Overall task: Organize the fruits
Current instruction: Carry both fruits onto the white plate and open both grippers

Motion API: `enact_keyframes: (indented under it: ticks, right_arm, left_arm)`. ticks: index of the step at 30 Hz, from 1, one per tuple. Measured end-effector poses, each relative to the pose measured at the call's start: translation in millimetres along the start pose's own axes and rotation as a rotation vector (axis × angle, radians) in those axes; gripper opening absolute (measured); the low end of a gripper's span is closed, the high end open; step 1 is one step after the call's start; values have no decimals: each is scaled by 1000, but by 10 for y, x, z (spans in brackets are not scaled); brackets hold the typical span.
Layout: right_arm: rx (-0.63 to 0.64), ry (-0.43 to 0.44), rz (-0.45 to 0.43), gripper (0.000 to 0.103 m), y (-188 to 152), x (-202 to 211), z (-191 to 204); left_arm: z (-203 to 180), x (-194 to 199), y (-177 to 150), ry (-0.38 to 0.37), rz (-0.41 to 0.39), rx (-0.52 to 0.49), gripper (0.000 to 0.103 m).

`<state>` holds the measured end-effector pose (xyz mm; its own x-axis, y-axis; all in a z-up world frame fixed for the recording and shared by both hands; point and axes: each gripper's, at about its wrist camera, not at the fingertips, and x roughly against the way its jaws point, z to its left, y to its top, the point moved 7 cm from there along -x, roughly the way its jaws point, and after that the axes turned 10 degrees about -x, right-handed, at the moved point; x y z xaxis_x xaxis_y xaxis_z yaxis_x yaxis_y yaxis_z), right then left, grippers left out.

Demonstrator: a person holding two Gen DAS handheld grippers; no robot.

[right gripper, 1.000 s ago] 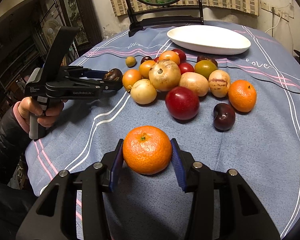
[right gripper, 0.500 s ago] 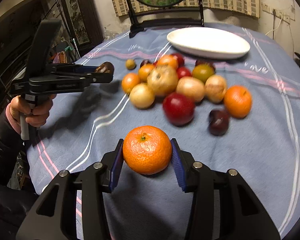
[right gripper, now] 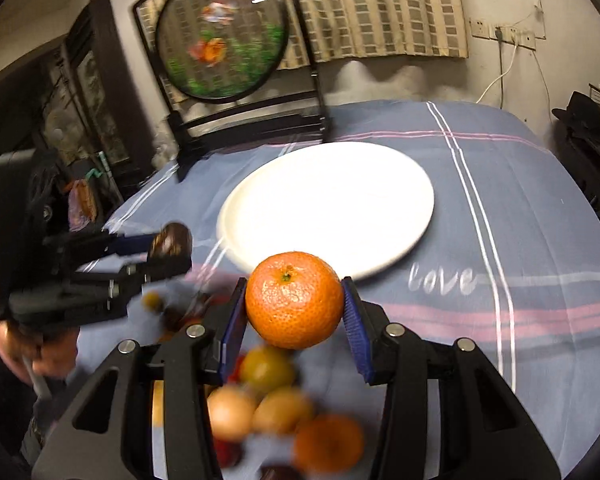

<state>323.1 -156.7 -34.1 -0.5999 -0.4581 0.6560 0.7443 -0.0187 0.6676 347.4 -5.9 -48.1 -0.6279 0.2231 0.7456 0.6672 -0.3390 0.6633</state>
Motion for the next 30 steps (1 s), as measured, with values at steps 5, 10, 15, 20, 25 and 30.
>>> enact_keyframes:
  ticks: [5,10,15,20,25,30]
  right_arm:
    - [73,-108,66,46,190,-557,-125]
    - [91,-104,139,46,177,-891,-213]
    - [131,-126,164,46,148,-998,-210]
    - [148,-128,162,51,154,-993,-179]
    - [130,-127,119,53,209,-764,-141]
    - [118,-102,63,55,77,-335,-106]
  left_arm:
    - [129,-528,221,-1,55,36,49]
    - [228,-785,236,-4,82,62,49]
    - [254,-902,185,-12,104,65,50]
    - [280,-876,206,6,83,77,60]
    - [309,-507,261,70,4,95,80]
    - [293,40,114,127,-87,116,94]
